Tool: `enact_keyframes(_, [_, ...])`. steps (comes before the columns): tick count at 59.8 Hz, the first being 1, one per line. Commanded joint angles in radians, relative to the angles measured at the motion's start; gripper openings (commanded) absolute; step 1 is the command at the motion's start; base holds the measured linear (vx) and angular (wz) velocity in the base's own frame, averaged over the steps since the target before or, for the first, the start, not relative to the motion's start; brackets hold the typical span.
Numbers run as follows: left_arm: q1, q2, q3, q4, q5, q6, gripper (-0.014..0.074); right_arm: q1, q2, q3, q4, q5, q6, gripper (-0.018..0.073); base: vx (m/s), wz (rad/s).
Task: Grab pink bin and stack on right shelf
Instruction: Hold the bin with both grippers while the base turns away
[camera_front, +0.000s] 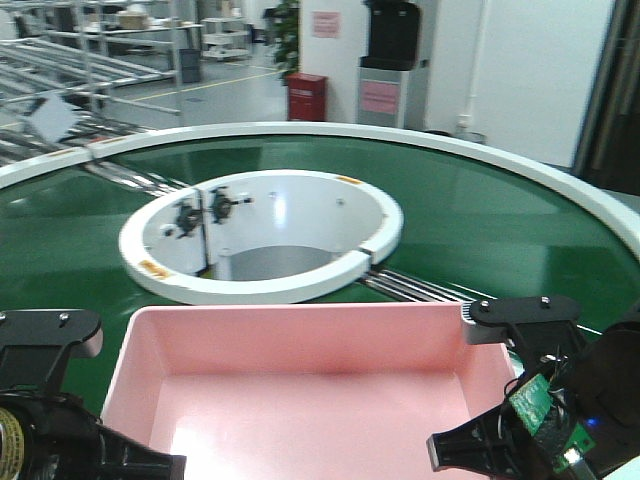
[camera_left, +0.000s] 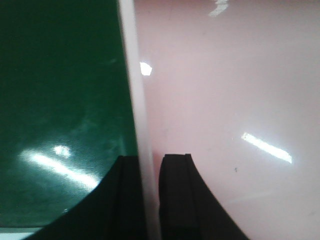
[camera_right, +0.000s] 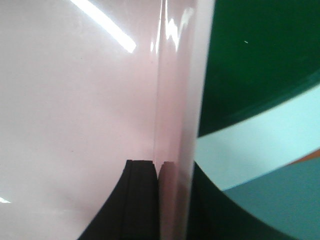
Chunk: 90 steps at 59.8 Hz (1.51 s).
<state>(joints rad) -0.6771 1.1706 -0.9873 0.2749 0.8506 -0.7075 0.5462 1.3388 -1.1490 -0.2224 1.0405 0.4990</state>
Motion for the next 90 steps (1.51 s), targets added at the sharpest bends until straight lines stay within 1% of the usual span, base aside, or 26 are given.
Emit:
enact_keyframes(1, [-0.011, -0.032, -0.035, -0.01, -0.112, 0.005, 0.0094, 0.002, -0.032, -0.028, -0.038, -0.053, -0.004, 0.0116, -0.07, -0.52])
enact_keyframes(35, [-0.011, -0.033, -0.035, -0.01, -0.112, 0.005, 0.0094, 0.002, -0.032, -0.028, -0.038, -0.053, -0.004, 0.0116, -0.08, -0.58])
enact_keyframes(90, [-0.011, -0.033, -0.035, -0.01, -0.112, 0.005, 0.0094, 0.002, -0.032, -0.028, -0.038, -0.053, -0.004, 0.0116, -0.06, -0.72])
